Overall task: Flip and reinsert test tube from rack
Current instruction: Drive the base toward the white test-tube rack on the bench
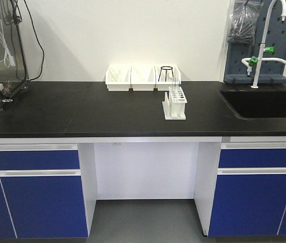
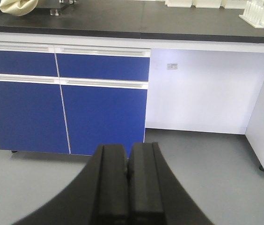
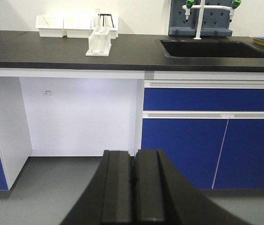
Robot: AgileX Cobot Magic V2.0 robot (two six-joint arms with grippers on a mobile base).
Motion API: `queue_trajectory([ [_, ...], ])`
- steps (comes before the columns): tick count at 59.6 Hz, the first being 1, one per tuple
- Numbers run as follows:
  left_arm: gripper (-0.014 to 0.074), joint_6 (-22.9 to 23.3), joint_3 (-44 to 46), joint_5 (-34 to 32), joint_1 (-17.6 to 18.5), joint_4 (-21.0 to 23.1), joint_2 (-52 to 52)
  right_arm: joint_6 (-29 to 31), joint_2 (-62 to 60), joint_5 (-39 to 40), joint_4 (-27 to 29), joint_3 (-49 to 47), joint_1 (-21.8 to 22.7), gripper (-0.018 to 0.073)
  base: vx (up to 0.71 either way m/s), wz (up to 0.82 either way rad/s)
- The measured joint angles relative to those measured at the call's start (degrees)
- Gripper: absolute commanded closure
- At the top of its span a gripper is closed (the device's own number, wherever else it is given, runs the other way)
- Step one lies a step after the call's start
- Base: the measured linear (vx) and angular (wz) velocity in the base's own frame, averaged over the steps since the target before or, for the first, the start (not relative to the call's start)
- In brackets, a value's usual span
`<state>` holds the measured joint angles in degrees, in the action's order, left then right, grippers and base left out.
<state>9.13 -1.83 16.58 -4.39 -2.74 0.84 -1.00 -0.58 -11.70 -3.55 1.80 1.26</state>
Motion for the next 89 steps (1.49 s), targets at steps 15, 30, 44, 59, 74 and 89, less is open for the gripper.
queue_trajectory([
  [15, 0.0603, 0.0, 0.0, 0.0, 0.0, 0.0, 0.0, 0.0, 0.0, 0.0, 0.0, 0.0, 0.0, 0.0568, 0.00, 0.00],
  [30, 0.0603, 0.0, 0.0, 0.0, 0.0, 0.0, 0.0, 0.0, 0.0, 0.0, 0.0, 0.0, 0.0, 0.0568, 0.00, -0.02],
  [44, 0.0603, 0.0, 0.0, 0.0, 0.0, 0.0, 0.0, 0.0, 0.0, -0.1, 0.0, 0.0, 0.0, 0.0568, 0.02, -0.03],
  [59, 0.0603, 0.0, 0.0, 0.0, 0.0, 0.0, 0.0, 0.0, 0.0, -0.1, 0.0, 0.0, 0.0, 0.0568, 0.06, 0.00],
  [74, 0.0603, 0.0, 0.0, 0.0, 0.0, 0.0, 0.0, 0.0, 0.0, -0.1, 0.0, 0.0, 0.0, 0.0568, 0.11, 0.03],
  [89, 0.0603, 0.0, 0.0, 0.0, 0.0, 0.0, 0.0, 0.0, 0.0, -0.1, 0.0, 0.0, 0.0, 0.0568, 0.13, 0.04],
])
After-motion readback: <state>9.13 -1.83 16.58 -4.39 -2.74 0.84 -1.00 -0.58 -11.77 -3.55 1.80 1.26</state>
